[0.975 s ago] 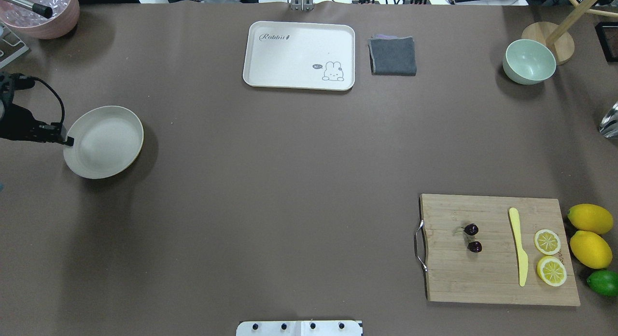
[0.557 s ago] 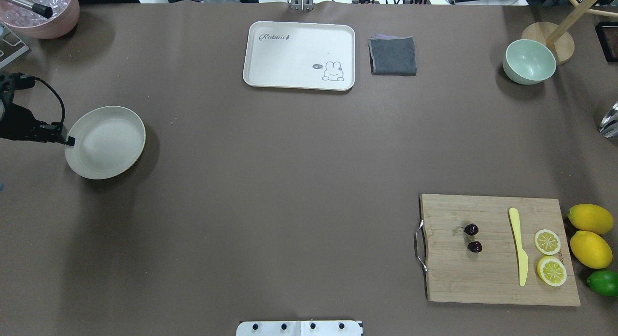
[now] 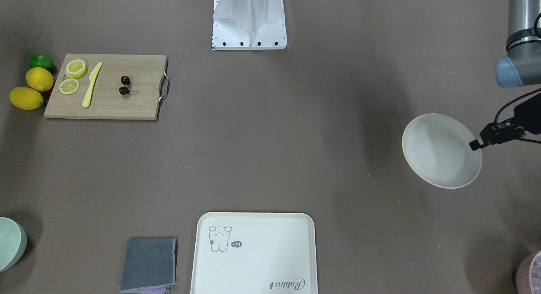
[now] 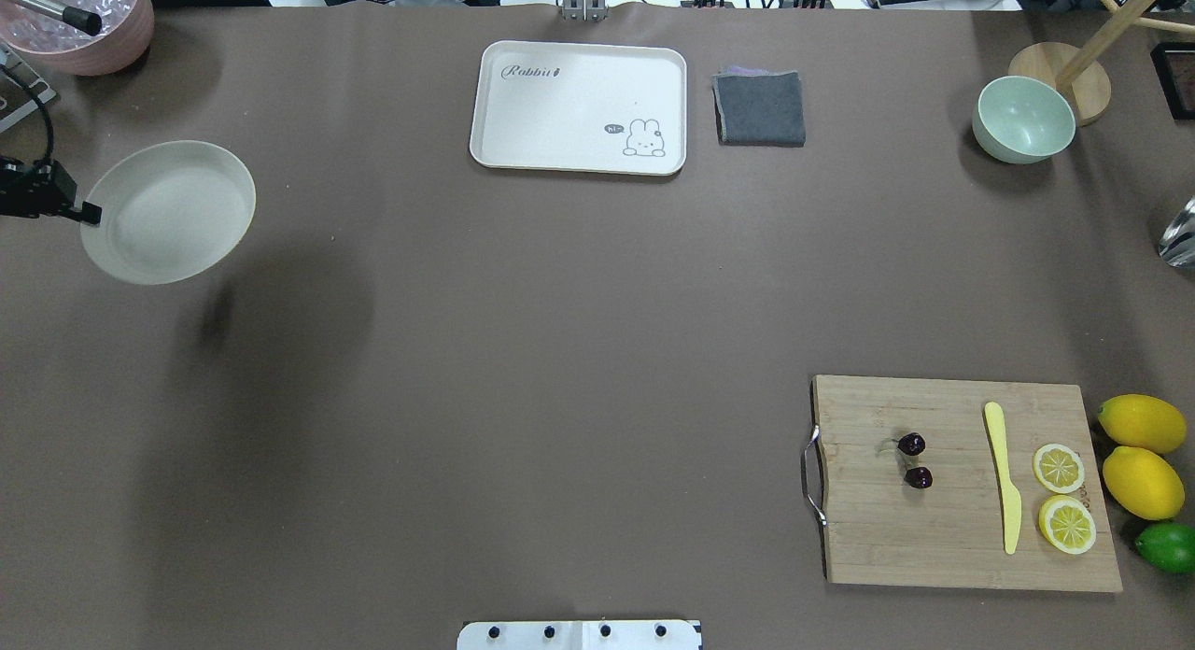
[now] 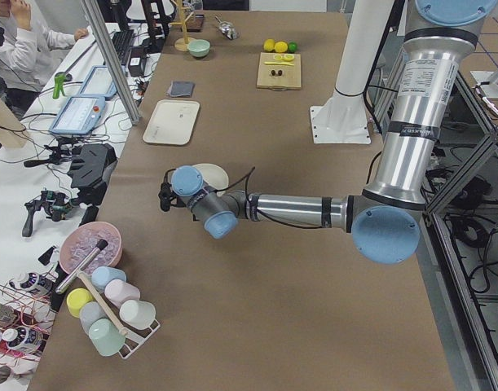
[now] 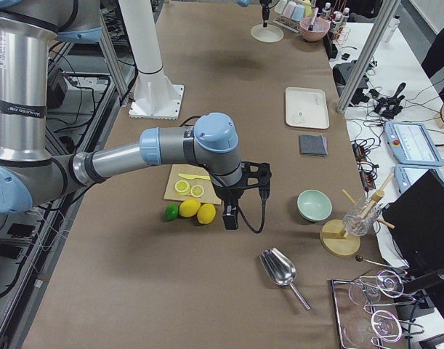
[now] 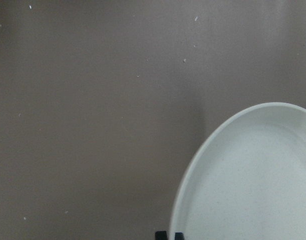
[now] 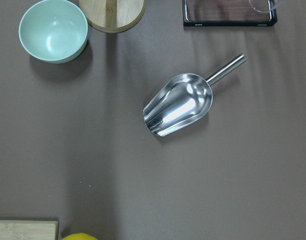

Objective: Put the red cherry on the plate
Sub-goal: 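Slide the white plate with the left gripper toward the table centre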

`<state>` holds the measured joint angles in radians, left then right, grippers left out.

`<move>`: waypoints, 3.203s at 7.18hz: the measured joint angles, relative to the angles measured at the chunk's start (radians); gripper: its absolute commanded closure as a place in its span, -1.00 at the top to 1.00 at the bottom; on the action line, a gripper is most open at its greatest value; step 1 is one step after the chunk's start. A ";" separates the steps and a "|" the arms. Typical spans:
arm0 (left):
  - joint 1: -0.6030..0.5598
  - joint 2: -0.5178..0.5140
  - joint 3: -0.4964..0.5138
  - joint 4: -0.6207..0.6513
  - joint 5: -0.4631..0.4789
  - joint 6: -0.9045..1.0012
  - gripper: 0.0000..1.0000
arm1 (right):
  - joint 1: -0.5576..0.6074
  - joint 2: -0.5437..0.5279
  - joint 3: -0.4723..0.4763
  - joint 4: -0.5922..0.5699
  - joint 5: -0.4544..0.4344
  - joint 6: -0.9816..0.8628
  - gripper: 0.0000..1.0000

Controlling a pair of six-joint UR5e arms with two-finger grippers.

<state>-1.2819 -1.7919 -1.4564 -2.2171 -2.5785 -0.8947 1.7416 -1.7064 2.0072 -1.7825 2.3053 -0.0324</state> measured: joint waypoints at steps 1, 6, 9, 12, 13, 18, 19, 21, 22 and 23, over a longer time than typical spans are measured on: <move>-0.009 -0.043 -0.065 0.127 -0.002 0.001 -1.00 | -0.003 0.000 0.000 0.000 0.004 0.002 1.00; 0.171 -0.214 -0.177 0.329 0.133 -0.143 -1.00 | -0.012 0.001 0.002 0.000 0.031 0.010 1.00; 0.467 -0.234 -0.264 0.316 0.394 -0.352 -1.00 | -0.017 0.001 0.001 0.000 0.031 0.011 1.00; 0.729 -0.236 -0.279 0.246 0.646 -0.519 -1.00 | -0.021 0.001 0.001 0.000 0.037 0.011 1.00; 0.787 -0.240 -0.280 0.234 0.704 -0.561 -1.00 | -0.026 0.001 0.001 0.000 0.041 0.012 1.00; 0.825 -0.327 -0.199 0.224 0.749 -0.596 -1.00 | -0.035 0.010 -0.002 0.000 0.049 0.014 1.00; 0.824 -0.334 -0.180 0.215 0.752 -0.596 -1.00 | -0.036 0.010 -0.002 0.000 0.050 0.014 1.00; 0.821 -0.337 -0.131 0.149 0.757 -0.593 0.96 | -0.037 0.010 -0.005 0.000 0.050 0.014 1.00; 0.819 -0.333 -0.117 0.116 0.757 -0.585 0.96 | -0.037 0.011 -0.008 0.000 0.051 0.014 1.00; 0.816 -0.330 -0.112 0.097 0.757 -0.580 0.96 | -0.037 0.011 -0.011 0.000 0.052 0.014 1.00</move>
<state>-0.4656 -2.1222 -1.5688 -2.1196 -1.8216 -1.4746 1.7043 -1.6953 1.9962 -1.7825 2.3576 -0.0184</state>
